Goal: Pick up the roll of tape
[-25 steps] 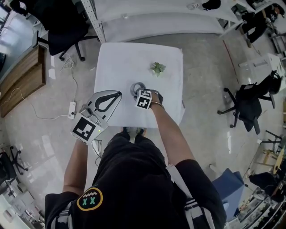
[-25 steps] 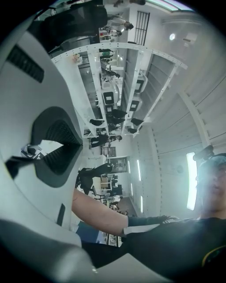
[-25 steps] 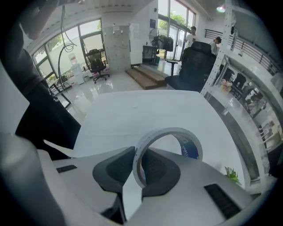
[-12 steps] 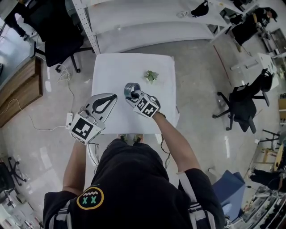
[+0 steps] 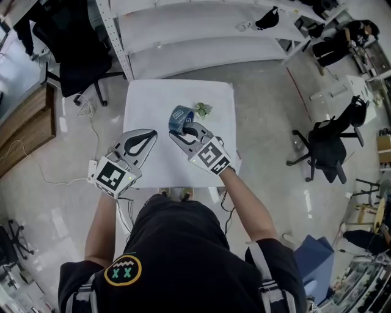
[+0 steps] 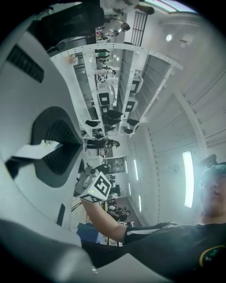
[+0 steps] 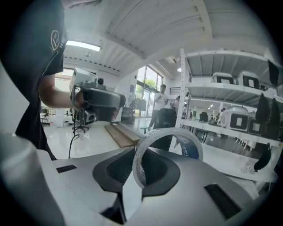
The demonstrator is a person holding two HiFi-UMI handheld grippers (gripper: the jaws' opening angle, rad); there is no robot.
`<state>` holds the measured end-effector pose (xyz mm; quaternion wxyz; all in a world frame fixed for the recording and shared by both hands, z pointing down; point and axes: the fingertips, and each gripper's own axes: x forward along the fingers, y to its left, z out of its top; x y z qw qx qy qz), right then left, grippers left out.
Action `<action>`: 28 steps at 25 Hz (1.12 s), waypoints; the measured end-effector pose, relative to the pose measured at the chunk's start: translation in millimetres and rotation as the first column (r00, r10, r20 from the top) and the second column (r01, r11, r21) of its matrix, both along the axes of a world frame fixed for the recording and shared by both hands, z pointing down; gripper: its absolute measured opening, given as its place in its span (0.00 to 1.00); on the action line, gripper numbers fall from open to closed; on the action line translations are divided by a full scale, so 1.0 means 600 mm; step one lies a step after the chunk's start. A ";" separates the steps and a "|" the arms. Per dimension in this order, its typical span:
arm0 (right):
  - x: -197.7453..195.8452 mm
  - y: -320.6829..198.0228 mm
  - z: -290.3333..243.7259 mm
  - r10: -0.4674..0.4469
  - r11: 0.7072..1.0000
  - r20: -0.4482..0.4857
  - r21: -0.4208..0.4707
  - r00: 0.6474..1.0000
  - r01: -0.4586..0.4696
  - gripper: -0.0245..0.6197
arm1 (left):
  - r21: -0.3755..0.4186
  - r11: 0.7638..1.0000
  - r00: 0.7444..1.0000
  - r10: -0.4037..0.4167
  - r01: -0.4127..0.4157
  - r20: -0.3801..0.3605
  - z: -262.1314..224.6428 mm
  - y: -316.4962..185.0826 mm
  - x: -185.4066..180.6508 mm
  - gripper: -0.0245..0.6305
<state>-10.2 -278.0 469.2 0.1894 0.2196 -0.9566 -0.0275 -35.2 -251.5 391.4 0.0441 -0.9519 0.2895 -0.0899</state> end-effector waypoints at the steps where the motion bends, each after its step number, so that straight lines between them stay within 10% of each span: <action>1: 0.003 0.004 -0.017 0.004 1.000 0.014 0.016 1.000 -0.004 0.15 | 0.002 1.000 1.000 0.002 -0.002 -0.003 -0.001 0.000 0.002 0.06; 17: 0.072 0.059 -0.167 0.040 0.980 0.227 0.183 0.973 -0.083 0.15 | 0.008 1.000 1.000 0.017 -0.017 -0.006 -0.001 0.023 0.029 0.06; 28: 0.075 0.057 -0.155 0.044 0.979 0.189 0.190 0.981 -0.080 0.15 | 0.013 0.999 0.999 0.044 -0.044 -0.017 -0.007 0.011 0.037 0.06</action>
